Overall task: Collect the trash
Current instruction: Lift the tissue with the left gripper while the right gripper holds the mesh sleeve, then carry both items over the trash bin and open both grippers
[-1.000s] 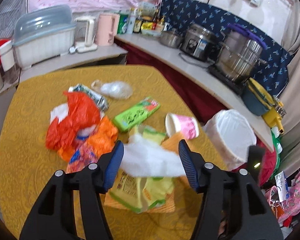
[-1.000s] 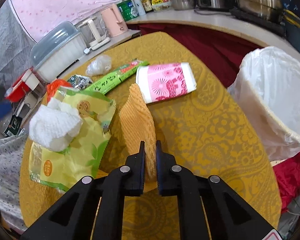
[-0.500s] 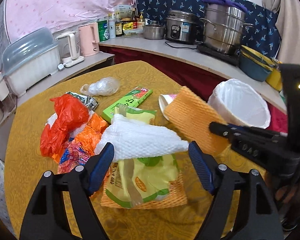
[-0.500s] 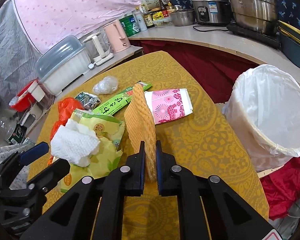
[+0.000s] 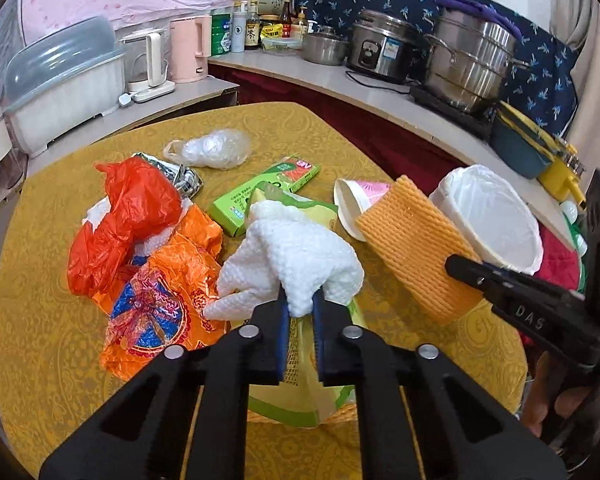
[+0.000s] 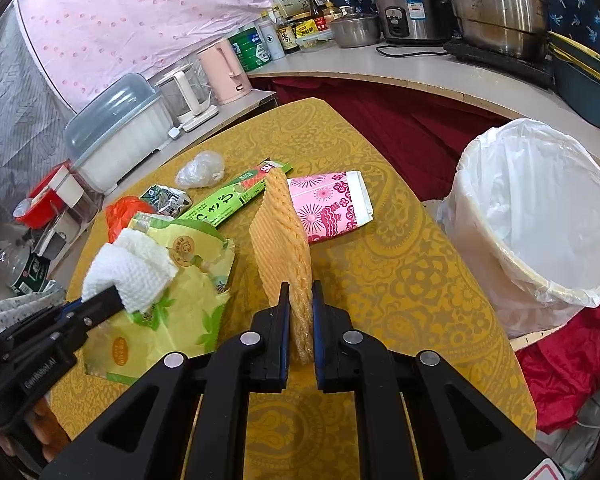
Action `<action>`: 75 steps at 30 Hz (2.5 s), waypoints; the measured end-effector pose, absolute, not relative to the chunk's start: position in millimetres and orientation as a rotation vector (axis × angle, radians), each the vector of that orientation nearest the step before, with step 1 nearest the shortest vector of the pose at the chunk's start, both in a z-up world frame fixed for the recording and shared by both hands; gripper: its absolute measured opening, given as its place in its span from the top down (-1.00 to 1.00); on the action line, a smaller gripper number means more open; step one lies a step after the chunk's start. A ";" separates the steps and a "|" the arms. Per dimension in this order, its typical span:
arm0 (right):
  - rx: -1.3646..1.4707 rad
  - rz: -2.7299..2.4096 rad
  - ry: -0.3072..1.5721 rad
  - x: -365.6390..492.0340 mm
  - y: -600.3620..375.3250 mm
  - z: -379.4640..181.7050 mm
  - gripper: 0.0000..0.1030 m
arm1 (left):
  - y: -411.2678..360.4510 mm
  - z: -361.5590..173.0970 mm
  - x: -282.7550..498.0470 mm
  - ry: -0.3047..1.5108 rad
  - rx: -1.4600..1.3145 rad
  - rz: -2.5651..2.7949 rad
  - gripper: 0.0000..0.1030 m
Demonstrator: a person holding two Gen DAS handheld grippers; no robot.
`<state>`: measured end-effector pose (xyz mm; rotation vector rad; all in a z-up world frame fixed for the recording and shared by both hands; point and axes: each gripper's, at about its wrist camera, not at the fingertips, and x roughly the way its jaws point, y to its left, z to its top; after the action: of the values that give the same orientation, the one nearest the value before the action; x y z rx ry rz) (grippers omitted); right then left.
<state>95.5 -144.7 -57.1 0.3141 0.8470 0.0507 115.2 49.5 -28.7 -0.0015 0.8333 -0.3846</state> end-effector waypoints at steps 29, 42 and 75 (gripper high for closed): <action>0.281 0.141 0.804 75.1 -119.8 -34.5 0.82 | 61.3 -20.0 113.4 0.880 -0.132 -0.419 0.71; 0.287 0.118 0.765 73.9 -133.5 -22.6 0.82 | 55.8 25.5 111.8 0.765 -0.118 -0.446 0.89; 0.392 -0.362 0.676 61.1 -371.7 -35.2 0.83 | -229.2 8.5 160.4 0.816 0.059 -0.857 0.89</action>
<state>61.1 -371.7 -35.2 0.3924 0.6757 -0.3623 160.4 -229.2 8.5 0.0586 0.8162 -0.8567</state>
